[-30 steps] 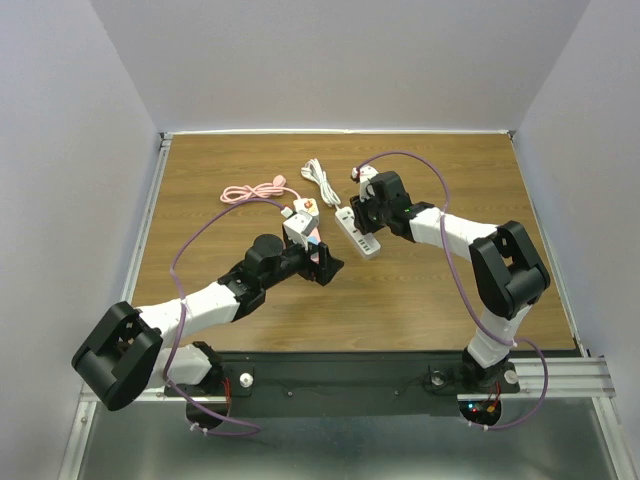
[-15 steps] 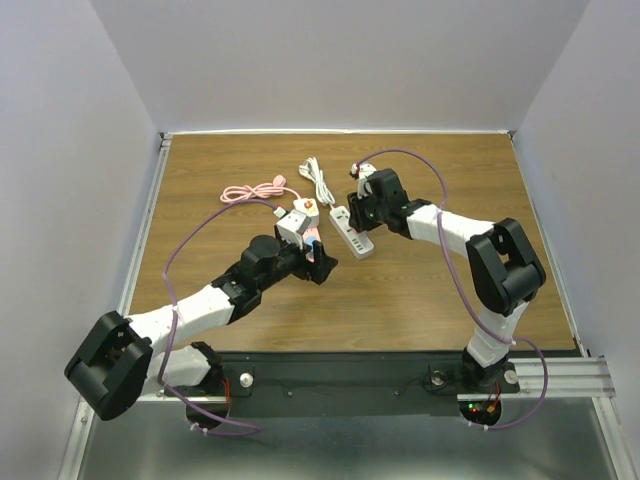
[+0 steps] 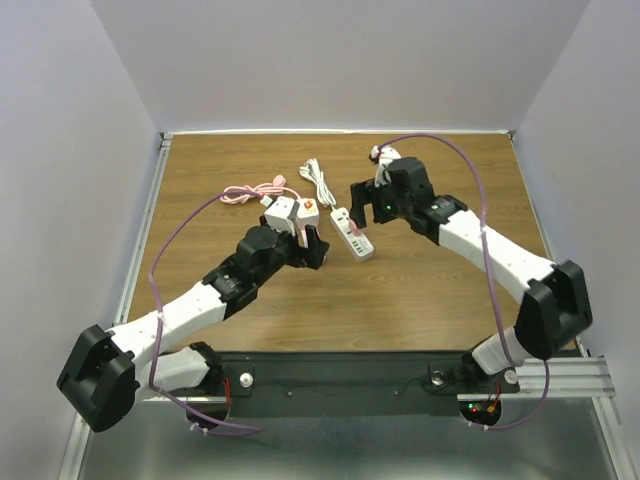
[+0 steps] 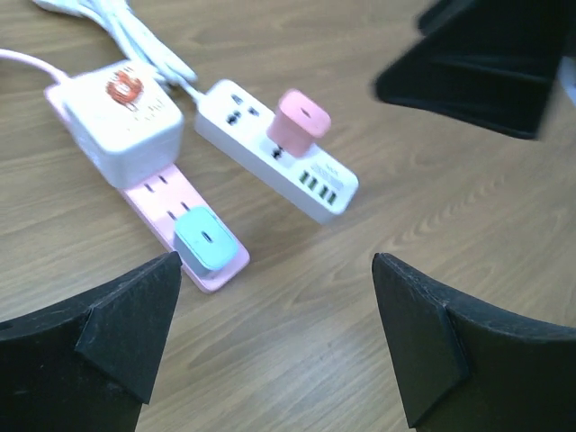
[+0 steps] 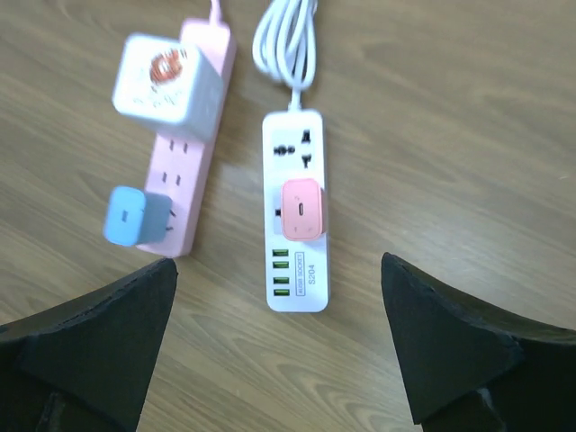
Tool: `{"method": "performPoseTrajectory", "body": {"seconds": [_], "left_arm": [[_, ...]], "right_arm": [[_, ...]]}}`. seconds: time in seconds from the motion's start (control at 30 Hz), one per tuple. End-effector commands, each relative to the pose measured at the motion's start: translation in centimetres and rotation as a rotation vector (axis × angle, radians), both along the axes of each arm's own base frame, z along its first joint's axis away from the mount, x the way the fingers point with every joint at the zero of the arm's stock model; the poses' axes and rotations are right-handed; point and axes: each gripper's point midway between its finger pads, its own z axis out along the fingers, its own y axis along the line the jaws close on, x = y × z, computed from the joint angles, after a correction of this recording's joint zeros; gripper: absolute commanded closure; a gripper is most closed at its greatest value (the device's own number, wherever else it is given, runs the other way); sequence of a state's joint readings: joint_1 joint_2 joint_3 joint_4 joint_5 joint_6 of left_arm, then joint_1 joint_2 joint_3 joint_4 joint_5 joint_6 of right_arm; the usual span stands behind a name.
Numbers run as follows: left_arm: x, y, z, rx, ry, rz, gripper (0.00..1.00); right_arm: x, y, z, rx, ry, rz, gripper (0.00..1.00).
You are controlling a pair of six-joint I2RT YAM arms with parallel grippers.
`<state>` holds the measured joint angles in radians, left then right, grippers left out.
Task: Insert the plug
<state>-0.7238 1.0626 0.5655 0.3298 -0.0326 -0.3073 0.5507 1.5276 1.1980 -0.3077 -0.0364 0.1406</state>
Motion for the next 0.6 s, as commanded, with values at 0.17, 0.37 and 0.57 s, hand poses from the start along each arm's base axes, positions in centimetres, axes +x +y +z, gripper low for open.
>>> {"method": "performPoseTrajectory", "body": {"seconds": [0.17, 0.37, 0.57], "left_arm": [[6.0, 9.8, 4.9, -0.117, 0.047, 0.440, 0.01], [6.1, 14.7, 7.2, -0.150, 0.012, 0.599, 0.01], [5.0, 17.2, 8.6, -0.115, -0.021, 0.696, 0.01]], "right_arm": [[1.2, -8.8, 2.7, 0.009, -0.092, -0.383, 0.00], [-0.1, -16.2, 2.8, 0.066, -0.124, -0.670, 0.00], [-2.2, -19.8, 4.4, 0.078, -0.223, -0.811, 0.00]]}}
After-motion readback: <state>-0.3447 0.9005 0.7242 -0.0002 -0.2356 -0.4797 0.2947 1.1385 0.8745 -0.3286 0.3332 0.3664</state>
